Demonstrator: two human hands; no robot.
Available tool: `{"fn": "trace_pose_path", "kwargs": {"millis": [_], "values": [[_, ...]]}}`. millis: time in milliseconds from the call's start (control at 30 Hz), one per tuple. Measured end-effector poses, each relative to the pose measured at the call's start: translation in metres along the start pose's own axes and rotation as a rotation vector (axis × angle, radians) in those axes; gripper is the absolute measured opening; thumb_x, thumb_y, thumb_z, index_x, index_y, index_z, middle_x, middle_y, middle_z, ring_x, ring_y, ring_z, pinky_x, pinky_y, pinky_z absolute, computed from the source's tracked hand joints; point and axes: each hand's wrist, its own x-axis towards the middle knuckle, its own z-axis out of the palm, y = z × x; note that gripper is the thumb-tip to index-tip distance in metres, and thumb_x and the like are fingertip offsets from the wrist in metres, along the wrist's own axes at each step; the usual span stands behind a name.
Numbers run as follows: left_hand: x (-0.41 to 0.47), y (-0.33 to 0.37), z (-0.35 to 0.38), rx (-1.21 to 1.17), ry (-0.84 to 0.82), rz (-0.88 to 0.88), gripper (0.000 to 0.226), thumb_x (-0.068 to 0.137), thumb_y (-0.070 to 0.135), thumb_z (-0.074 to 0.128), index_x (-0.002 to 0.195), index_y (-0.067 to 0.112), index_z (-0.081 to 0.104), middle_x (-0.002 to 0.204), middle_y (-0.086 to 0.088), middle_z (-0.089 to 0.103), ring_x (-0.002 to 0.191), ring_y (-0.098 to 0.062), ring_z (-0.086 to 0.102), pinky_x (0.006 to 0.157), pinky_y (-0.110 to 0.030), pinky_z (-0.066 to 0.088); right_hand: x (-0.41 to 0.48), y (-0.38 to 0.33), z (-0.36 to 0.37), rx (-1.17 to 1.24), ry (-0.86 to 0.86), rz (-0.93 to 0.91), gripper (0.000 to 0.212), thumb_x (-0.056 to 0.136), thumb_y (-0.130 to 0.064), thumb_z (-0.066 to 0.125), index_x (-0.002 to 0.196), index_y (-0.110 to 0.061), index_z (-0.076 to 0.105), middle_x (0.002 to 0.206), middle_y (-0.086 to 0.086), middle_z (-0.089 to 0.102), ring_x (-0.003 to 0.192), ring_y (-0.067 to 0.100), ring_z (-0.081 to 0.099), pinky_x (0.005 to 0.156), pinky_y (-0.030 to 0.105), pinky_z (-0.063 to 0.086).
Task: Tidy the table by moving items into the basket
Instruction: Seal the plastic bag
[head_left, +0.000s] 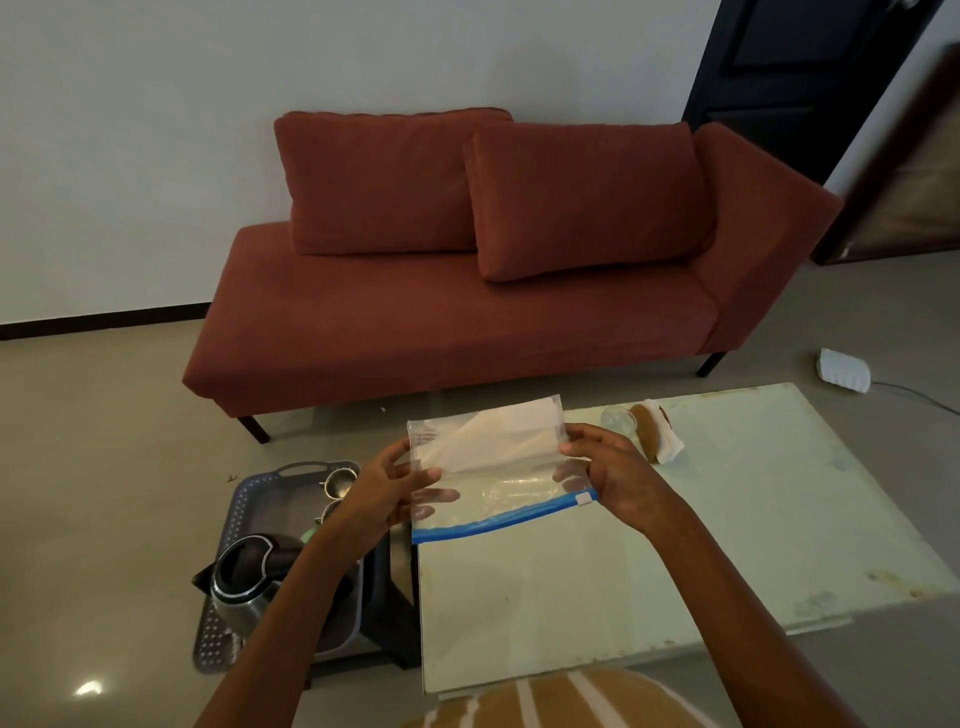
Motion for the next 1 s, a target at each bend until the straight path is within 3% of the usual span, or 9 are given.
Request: {"fn": "trace_pose_path", "kwargs": {"millis": [100, 200, 267, 467, 633, 767, 900, 1000], "values": [[0.002, -0.002, -0.004, -0.028, -0.026, -0.015, 0.045, 0.084, 0.004, 0.057, 0.127, 0.017, 0.049, 0.118, -0.014, 0.065, 0.086, -0.028, 0.071, 0.066, -0.033, 0.059, 0.003, 0.002, -0.001, -0.006, 0.045, -0.008, 0.014, 0.091, -0.005, 0.052, 0.096, -0.016, 0.059, 0.096, 0.000, 0.064, 0.077, 0.022, 0.066, 0.055, 0.017, 0.055], [0.003, -0.002, -0.009, -0.148, -0.104, -0.051, 0.054, 0.077, 0.001, 0.058, 0.129, 0.013, 0.050, 0.125, -0.016, 0.060, 0.096, -0.032, 0.069, 0.076, -0.038, 0.057, 0.007, 0.005, -0.004, 0.005, 0.063, -0.023, 0.016, 0.090, -0.003, 0.054, 0.097, -0.016, 0.061, 0.097, 0.001, 0.064, 0.080, 0.023, 0.066, 0.058, 0.020, 0.056], [0.002, -0.001, -0.009, -0.213, -0.113, -0.079, 0.045, 0.079, -0.005, 0.054, 0.121, 0.010, 0.055, 0.121, -0.015, 0.062, 0.093, -0.030, 0.070, 0.079, -0.039, 0.055, 0.008, 0.006, -0.003, 0.003, 0.076, -0.033, 0.018, 0.089, -0.001, 0.054, 0.095, -0.016, 0.061, 0.098, 0.003, 0.064, 0.078, 0.023, 0.066, 0.059, 0.021, 0.057], [-0.003, 0.000, -0.003, -0.321, -0.007, -0.159, 0.019, 0.091, -0.002, 0.044, 0.097, 0.005, 0.060, 0.100, -0.015, 0.066, 0.075, -0.023, 0.073, 0.063, -0.034, 0.059, 0.009, 0.007, 0.000, 0.054, 0.082, -0.043, 0.021, 0.091, 0.000, 0.048, 0.091, -0.017, 0.060, 0.093, 0.003, 0.064, 0.065, 0.019, 0.071, 0.058, 0.022, 0.058], [-0.004, -0.002, -0.002, -0.415, -0.058, -0.226, 0.031, 0.087, 0.016, 0.047, 0.113, 0.008, 0.060, 0.121, -0.020, 0.055, 0.092, -0.030, 0.066, 0.064, -0.033, 0.059, 0.009, 0.006, -0.002, 0.104, 0.111, -0.124, 0.034, 0.091, 0.002, 0.046, 0.077, -0.019, 0.069, 0.094, 0.006, 0.064, 0.088, 0.026, 0.063, 0.062, 0.027, 0.058], [-0.002, -0.003, 0.008, -0.193, -0.099, -0.267, 0.035, 0.094, 0.037, 0.042, 0.123, 0.022, 0.052, 0.125, -0.012, 0.052, 0.110, -0.031, 0.057, 0.081, -0.038, 0.056, 0.009, 0.004, -0.002, 0.076, 0.090, -0.233, 0.045, 0.087, 0.003, 0.050, 0.063, -0.026, 0.075, 0.098, 0.005, 0.065, 0.095, 0.025, 0.061, 0.066, 0.029, 0.058], [-0.004, -0.003, 0.021, 0.029, -0.197, -0.232, 0.033, 0.089, 0.010, 0.054, 0.119, 0.024, 0.053, 0.127, -0.011, 0.051, 0.106, -0.027, 0.058, 0.078, -0.032, 0.057, 0.009, 0.004, 0.000, 0.058, 0.096, -0.260, 0.043, 0.088, 0.001, 0.050, 0.068, -0.027, 0.075, 0.099, 0.003, 0.065, 0.097, 0.026, 0.059, 0.070, 0.030, 0.058], [-0.004, -0.002, 0.021, 0.063, -0.147, -0.155, 0.042, 0.082, 0.001, 0.062, 0.115, 0.025, 0.056, 0.129, -0.016, 0.051, 0.111, -0.034, 0.057, 0.078, -0.034, 0.057, 0.010, 0.006, -0.006, 0.121, 0.048, -0.179, 0.027, 0.094, -0.012, 0.045, 0.098, -0.028, 0.067, 0.108, 0.003, 0.066, 0.103, 0.028, 0.061, 0.081, 0.039, 0.056]]}}
